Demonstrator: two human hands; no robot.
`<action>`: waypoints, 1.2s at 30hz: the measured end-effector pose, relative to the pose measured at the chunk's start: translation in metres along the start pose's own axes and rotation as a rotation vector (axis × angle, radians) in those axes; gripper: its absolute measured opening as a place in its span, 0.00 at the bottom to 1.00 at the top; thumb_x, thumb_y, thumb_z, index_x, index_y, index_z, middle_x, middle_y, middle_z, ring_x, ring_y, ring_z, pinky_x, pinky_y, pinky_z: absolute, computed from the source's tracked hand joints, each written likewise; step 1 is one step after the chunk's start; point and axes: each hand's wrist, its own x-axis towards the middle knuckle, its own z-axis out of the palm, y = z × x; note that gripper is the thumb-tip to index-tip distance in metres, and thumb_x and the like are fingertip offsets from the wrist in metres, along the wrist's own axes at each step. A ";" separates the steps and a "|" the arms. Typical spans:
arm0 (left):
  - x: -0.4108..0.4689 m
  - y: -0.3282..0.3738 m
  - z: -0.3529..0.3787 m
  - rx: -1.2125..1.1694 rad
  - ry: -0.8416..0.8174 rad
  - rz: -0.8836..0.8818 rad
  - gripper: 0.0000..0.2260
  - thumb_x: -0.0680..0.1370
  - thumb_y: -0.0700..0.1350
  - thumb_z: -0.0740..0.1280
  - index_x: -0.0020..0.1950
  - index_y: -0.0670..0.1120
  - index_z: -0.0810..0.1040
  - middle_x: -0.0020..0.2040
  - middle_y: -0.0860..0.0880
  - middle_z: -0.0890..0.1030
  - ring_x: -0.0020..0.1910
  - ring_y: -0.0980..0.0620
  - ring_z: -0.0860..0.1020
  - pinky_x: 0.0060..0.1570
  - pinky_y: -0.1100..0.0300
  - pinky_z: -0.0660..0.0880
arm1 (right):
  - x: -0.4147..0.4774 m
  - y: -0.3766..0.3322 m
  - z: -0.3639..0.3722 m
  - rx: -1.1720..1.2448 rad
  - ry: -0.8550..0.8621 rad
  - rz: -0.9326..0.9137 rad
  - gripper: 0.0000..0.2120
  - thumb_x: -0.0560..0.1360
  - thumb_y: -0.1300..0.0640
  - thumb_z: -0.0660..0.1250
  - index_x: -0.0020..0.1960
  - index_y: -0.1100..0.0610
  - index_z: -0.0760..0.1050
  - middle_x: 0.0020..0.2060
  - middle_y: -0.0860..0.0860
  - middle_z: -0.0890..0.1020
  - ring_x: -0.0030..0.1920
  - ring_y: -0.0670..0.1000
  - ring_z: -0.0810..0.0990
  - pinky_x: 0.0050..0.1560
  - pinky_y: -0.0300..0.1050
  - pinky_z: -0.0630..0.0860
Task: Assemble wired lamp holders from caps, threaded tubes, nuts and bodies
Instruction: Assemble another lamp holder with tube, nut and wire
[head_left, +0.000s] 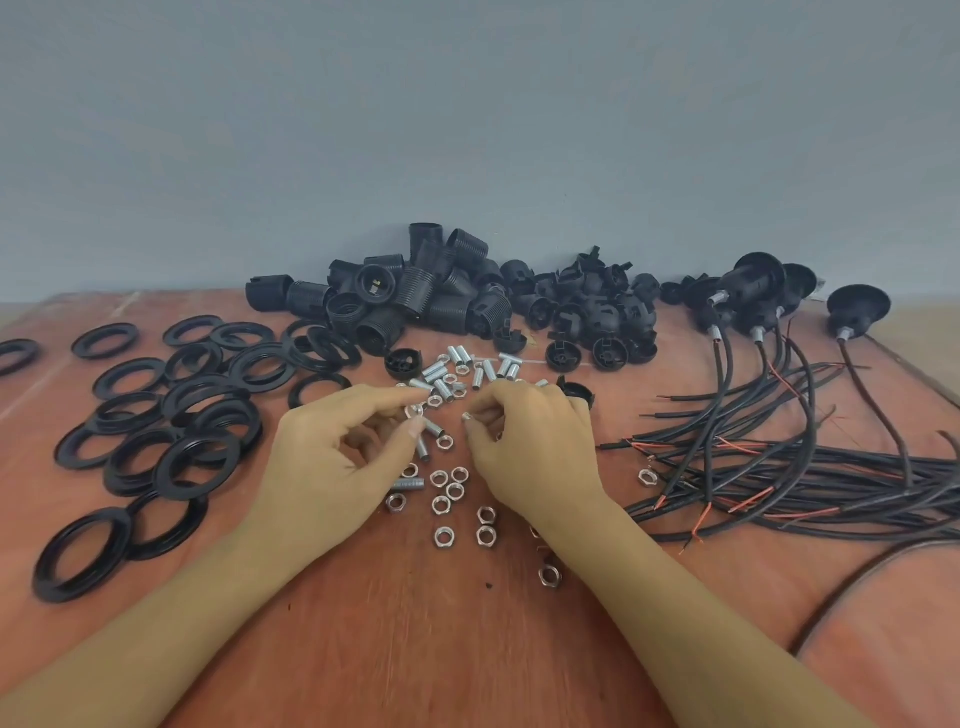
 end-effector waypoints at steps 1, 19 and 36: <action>0.001 -0.001 0.000 0.009 -0.006 0.001 0.10 0.75 0.40 0.71 0.55 0.49 0.83 0.40 0.54 0.81 0.37 0.54 0.78 0.34 0.69 0.73 | 0.000 0.000 0.001 0.003 -0.004 -0.006 0.07 0.77 0.52 0.65 0.55 0.47 0.78 0.48 0.42 0.82 0.53 0.48 0.77 0.60 0.45 0.64; 0.002 -0.002 -0.002 -0.047 0.028 -0.023 0.12 0.73 0.45 0.71 0.55 0.47 0.84 0.42 0.55 0.82 0.40 0.54 0.81 0.39 0.55 0.80 | -0.013 -0.012 -0.020 1.021 0.038 -0.087 0.12 0.71 0.68 0.74 0.47 0.54 0.78 0.42 0.47 0.85 0.43 0.45 0.85 0.47 0.35 0.79; 0.002 -0.002 -0.001 -0.092 -0.036 -0.002 0.11 0.76 0.46 0.68 0.57 0.52 0.81 0.49 0.59 0.83 0.47 0.54 0.83 0.46 0.55 0.80 | -0.013 -0.008 -0.019 0.984 0.050 -0.184 0.13 0.70 0.67 0.75 0.47 0.52 0.79 0.41 0.45 0.86 0.44 0.43 0.85 0.47 0.34 0.78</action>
